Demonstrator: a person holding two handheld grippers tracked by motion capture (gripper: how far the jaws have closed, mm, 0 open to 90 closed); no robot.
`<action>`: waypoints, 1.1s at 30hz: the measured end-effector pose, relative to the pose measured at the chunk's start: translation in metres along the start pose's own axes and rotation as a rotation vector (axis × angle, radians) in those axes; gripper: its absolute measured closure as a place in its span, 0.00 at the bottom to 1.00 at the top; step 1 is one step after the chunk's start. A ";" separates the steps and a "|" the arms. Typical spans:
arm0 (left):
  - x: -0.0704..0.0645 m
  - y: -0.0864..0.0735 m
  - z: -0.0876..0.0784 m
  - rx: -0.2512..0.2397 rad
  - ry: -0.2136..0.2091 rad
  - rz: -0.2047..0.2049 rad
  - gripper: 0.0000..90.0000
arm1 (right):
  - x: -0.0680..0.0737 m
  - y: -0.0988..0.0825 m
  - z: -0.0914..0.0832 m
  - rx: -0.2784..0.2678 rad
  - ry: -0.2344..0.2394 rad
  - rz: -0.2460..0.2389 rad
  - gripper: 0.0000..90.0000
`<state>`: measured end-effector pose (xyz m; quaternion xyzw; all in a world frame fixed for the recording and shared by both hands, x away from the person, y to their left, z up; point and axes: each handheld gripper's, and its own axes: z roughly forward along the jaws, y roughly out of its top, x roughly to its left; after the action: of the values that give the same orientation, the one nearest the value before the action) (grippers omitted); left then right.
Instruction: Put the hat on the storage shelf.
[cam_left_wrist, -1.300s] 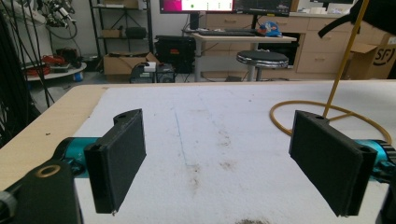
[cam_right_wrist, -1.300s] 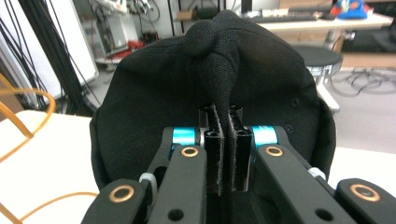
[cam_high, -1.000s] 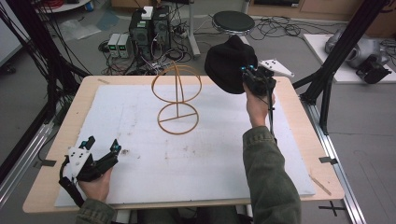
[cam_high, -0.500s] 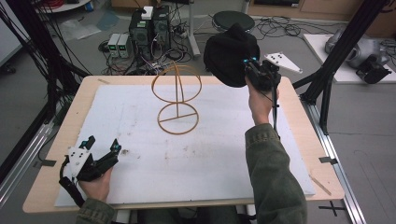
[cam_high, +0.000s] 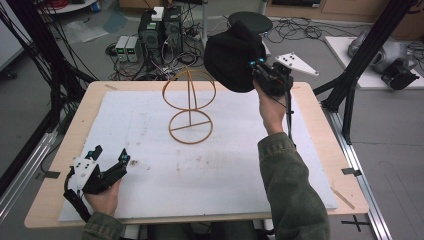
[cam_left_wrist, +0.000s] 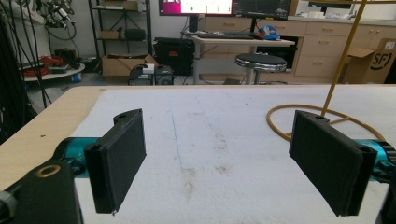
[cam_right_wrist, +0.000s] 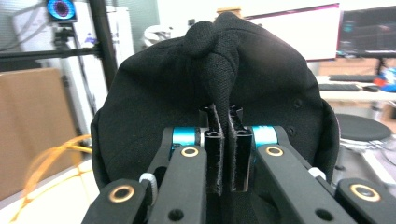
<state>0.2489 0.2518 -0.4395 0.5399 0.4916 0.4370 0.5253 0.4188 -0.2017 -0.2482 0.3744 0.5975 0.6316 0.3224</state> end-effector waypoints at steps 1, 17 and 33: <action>0.000 0.000 0.000 0.000 0.000 0.000 0.21 | 0.005 0.001 0.001 0.000 0.018 -0.003 0.98; 0.002 0.001 -0.001 -0.005 0.002 -0.002 0.21 | 0.067 0.013 0.022 0.021 0.207 -0.050 0.98; 0.005 0.001 -0.001 -0.012 0.010 -0.012 0.21 | 0.082 0.005 0.038 0.070 0.232 -0.068 0.98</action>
<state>0.2487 0.2566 -0.4387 0.5316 0.4948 0.4393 0.5288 0.4097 -0.1130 -0.2360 0.2894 0.6650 0.6379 0.2592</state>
